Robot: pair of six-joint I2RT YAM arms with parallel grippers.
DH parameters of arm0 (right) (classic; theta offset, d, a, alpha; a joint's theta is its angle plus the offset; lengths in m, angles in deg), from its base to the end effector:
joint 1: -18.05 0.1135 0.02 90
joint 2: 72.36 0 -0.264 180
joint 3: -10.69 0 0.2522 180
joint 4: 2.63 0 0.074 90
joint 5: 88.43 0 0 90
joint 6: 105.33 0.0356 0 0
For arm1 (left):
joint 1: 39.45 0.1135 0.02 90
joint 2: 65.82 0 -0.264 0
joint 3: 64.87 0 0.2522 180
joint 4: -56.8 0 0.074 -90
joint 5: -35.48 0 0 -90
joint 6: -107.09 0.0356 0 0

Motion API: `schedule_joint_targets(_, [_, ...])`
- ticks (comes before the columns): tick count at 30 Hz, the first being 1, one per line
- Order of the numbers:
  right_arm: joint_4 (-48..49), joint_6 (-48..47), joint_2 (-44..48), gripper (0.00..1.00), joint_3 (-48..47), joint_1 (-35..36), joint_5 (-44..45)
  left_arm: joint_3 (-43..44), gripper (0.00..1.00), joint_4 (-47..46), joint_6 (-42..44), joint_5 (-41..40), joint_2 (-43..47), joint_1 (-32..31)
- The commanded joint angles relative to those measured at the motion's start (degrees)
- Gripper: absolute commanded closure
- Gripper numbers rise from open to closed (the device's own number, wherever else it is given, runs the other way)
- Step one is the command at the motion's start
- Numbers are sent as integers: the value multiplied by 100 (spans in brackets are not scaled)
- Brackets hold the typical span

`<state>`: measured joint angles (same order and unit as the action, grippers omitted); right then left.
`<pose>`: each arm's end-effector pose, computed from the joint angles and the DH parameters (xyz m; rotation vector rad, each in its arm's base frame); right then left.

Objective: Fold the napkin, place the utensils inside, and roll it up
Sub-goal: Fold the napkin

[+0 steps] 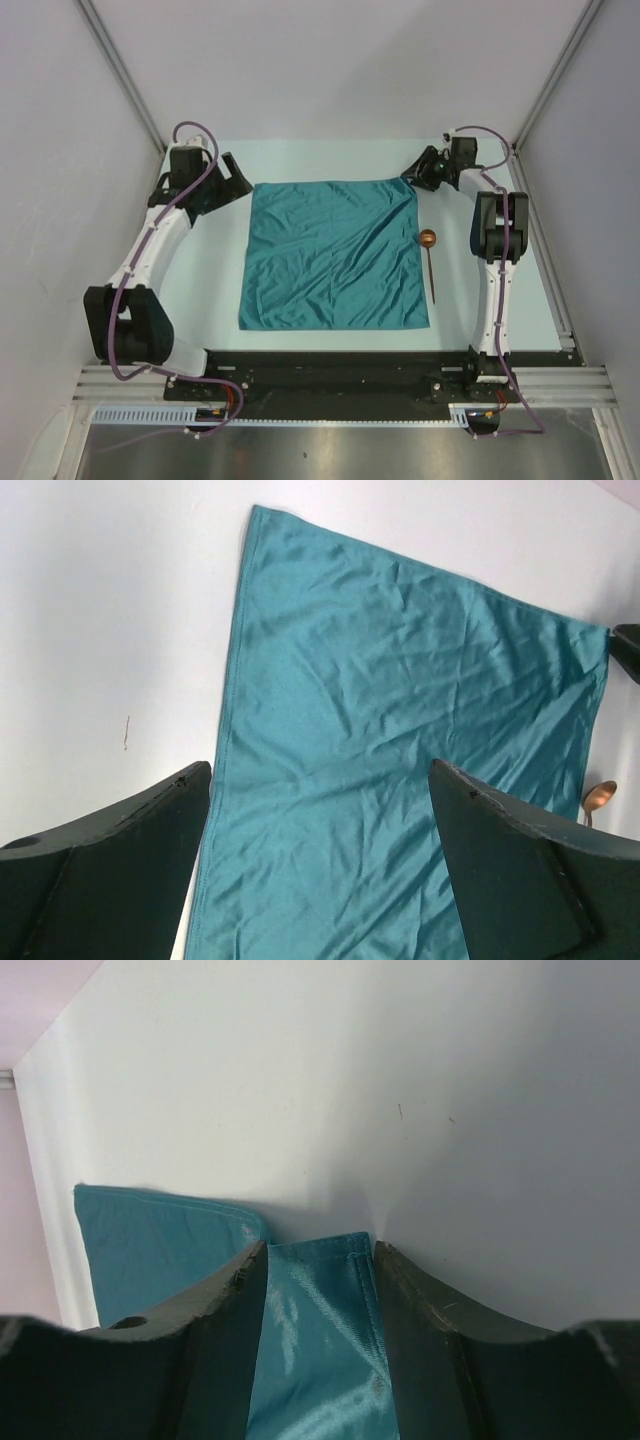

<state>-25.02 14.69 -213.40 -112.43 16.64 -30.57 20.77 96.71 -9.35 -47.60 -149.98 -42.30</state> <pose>0.5450 0.0055 0.1345 0.3250 2.2788 0.8979 0.3303 -0.0207 0.3147 -0.3986 2.2327 -0.4095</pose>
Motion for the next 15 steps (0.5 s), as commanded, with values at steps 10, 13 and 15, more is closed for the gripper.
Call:
schedule_joint_targets(10, [-895,-805,437,49,566,449,1922,-437,5,-303,130,556,418,259])
schedule_joint_targets(13, [-1062,-770,296,57,381,475,1975,-455,5,-330,86,635,435,268])
schedule_joint_targets(15, [-984,-717,304,64,407,493,1975,-481,5,-339,86,583,514,268])
